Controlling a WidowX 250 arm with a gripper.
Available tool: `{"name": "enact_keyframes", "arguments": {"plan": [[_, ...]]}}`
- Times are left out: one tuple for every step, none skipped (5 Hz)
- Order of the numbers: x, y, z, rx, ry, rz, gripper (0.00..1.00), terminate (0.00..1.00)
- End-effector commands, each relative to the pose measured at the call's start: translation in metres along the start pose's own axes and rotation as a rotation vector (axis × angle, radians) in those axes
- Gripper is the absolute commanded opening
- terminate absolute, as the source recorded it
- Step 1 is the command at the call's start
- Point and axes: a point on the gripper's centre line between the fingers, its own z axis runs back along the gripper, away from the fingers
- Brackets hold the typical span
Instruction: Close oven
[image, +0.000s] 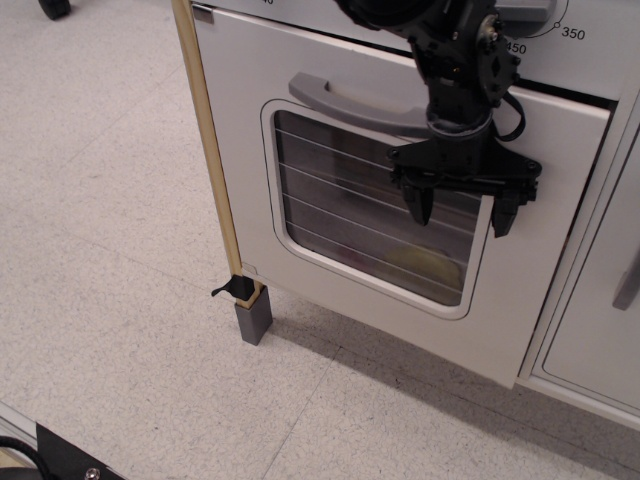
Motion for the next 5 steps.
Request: {"name": "enact_keyframes", "arguments": {"plan": [[0.015, -0.004, 0.014, -0.006, -0.054, -0.014, 1.00, 0.00], [0.008, -0.002, 0.018, -0.020, -0.059, -0.023, 1.00, 0.00], [0.002, 0.003, 0.017, -0.004, -0.045, -0.036, 1.00, 0.00], [-0.002, 0.005, 0.021, 0.010, -0.031, -0.022, 1.00, 0.00], [-0.002, 0.005, 0.021, 0.010, -0.031, -0.022, 1.00, 1.00]]}}
